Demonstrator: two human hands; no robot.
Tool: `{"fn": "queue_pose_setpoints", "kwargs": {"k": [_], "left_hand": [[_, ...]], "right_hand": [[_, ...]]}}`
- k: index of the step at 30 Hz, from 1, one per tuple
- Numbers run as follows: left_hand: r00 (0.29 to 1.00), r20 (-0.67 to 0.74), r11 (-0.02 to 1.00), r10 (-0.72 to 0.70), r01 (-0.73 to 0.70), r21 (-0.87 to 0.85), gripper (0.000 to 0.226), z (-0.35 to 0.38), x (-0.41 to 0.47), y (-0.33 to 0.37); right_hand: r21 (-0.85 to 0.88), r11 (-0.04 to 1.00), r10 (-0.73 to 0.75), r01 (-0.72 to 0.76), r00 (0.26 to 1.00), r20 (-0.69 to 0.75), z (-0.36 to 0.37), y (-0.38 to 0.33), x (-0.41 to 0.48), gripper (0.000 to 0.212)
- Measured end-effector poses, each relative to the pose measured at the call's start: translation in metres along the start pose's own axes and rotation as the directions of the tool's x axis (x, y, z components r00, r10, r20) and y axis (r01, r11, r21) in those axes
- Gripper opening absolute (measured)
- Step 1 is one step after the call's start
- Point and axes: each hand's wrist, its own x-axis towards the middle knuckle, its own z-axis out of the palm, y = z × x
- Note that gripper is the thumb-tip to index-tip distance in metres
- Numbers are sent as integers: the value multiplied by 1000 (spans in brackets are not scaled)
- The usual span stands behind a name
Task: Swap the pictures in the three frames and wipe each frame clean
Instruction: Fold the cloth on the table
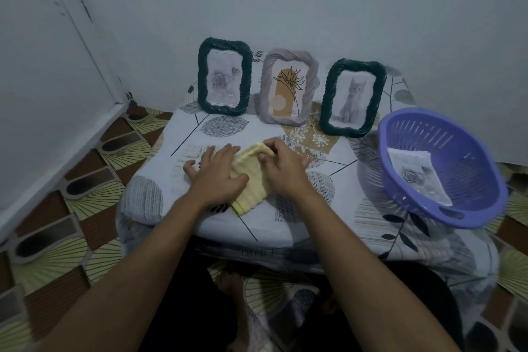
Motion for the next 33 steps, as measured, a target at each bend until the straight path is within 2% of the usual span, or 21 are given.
{"fn": "queue_pose_setpoints", "kwargs": {"k": [4,6,8,12,15,17,20,23,26,29,31,33], "left_hand": [[996,23,955,86,-76,-287,43,-23,-1,0],[998,-4,892,56,-52,-449,26,-29,-2,-4],[999,-34,861,1,-18,-509,12,-30,-1,-9],[990,-56,854,-130,83,-513,10,-33,3,-23],[971,-79,866,-228,165,-472,12,-38,9,-39],[957,-123,896,-263,195,-399,15,-40,14,-48],[941,-196,934,-276,215,-285,33,-41,21,-59],[939,-217,951,-265,218,-218,54,-42,30,-69],[927,-220,949,-304,274,-156,58,-42,38,-77],[889,-310,937,-336,349,-16,61,-43,39,-75],[875,-387,938,-290,341,67,62,-44,38,-69],[892,-421,964,-164,235,124,55,-43,37,-63]], "right_hand": [[77,993,-94,92,995,19,8,-14,9,13],[72,991,-114,113,993,12,14,-19,12,15],[53,994,-99,98,995,15,21,-19,15,30],[9,999,-32,32,999,10,31,-10,11,46],[-211,977,1,15,997,75,35,-1,8,54],[-405,914,70,-8,988,137,41,7,6,55],[-559,829,136,-3,971,197,47,15,6,61],[-594,804,146,11,965,215,48,16,7,62],[-608,794,146,11,967,209,47,15,6,62],[-612,791,144,11,968,204,48,16,6,63],[-615,788,145,6,970,195,49,16,6,63],[-617,787,146,2,971,189,49,16,7,63]]}}
